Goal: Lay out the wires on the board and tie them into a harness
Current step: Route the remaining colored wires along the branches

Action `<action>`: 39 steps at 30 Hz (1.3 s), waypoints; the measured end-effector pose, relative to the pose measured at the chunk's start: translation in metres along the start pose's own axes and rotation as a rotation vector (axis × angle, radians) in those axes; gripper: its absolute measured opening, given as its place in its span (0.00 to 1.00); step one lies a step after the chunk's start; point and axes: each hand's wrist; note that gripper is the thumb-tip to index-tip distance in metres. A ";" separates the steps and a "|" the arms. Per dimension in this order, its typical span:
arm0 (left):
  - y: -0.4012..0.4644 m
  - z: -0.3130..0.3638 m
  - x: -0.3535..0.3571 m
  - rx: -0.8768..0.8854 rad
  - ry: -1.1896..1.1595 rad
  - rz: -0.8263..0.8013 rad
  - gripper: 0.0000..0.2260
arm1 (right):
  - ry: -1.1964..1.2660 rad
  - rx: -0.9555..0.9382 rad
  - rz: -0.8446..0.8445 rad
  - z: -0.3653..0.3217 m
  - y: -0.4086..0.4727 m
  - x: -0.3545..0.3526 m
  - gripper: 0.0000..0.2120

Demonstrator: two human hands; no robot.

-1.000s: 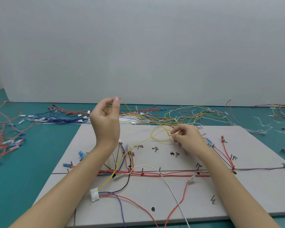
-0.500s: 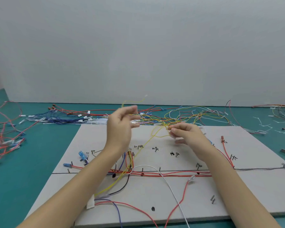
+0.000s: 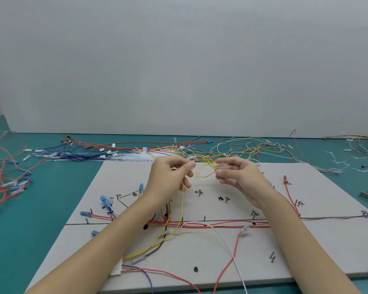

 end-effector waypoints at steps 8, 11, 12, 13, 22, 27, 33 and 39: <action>0.005 0.012 -0.012 -0.023 -0.319 0.200 0.06 | -0.307 -0.087 0.221 0.007 0.007 -0.006 0.06; 0.005 0.015 -0.017 0.007 -0.379 0.269 0.07 | -0.442 -0.100 0.308 0.011 0.010 -0.008 0.04; 0.005 0.016 -0.018 0.017 -0.399 0.289 0.07 | -0.493 -0.104 0.331 0.013 0.012 -0.010 0.04; 0.005 0.017 -0.019 0.028 -0.420 0.306 0.08 | -0.554 -0.109 0.346 0.014 0.013 -0.011 0.03; -0.007 0.048 -0.024 0.365 -0.443 0.387 0.11 | -1.049 -0.092 0.294 0.016 0.018 -0.004 0.05; -0.018 0.073 -0.029 0.575 -0.487 0.542 0.08 | -1.149 0.003 0.372 0.013 0.017 -0.002 0.05; -0.025 0.076 -0.025 0.593 -0.515 0.544 0.08 | -0.956 -0.285 0.231 0.008 0.016 0.009 0.17; -0.024 0.068 -0.022 0.563 -0.485 0.502 0.07 | -0.609 -0.225 0.030 0.000 0.006 0.020 0.12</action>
Point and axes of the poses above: each hand's wrist, its own y-axis towards the middle knuckle, its own x-axis out of the palm, z = x × y, and after that the axes turned 2 degrees about y, right-handed
